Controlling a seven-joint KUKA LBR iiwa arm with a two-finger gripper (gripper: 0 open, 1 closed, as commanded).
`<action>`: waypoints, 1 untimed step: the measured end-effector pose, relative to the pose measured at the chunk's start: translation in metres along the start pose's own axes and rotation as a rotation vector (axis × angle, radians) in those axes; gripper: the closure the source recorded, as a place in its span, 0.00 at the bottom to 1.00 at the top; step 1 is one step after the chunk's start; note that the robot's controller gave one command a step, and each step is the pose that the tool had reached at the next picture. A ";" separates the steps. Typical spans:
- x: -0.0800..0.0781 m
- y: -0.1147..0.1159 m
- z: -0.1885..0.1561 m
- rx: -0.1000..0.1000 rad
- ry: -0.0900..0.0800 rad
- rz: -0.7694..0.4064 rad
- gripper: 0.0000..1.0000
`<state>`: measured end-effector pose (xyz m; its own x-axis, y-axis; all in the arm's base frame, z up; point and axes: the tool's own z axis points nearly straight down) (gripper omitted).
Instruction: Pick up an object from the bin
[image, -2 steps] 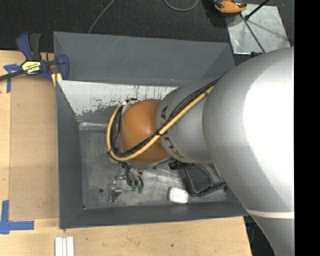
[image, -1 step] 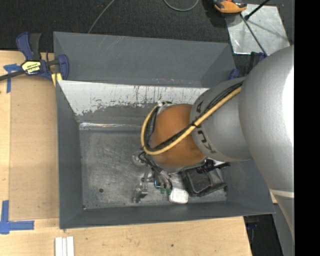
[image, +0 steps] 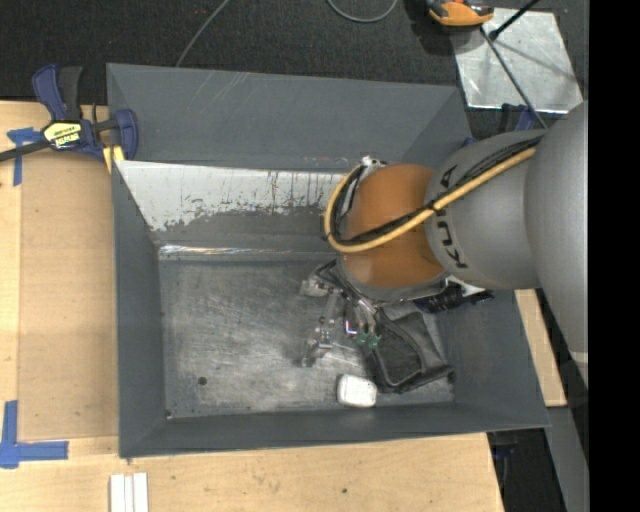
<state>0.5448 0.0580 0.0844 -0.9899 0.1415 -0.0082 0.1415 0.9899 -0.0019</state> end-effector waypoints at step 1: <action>0.019 -0.056 0.000 0.000 0.007 0.035 0.00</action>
Offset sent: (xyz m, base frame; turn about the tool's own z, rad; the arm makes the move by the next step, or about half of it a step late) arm -0.0265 -0.0487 0.0000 0.0289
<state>0.5180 0.0051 0.0846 -0.9844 0.1759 -0.0010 0.1759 0.9844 -0.0022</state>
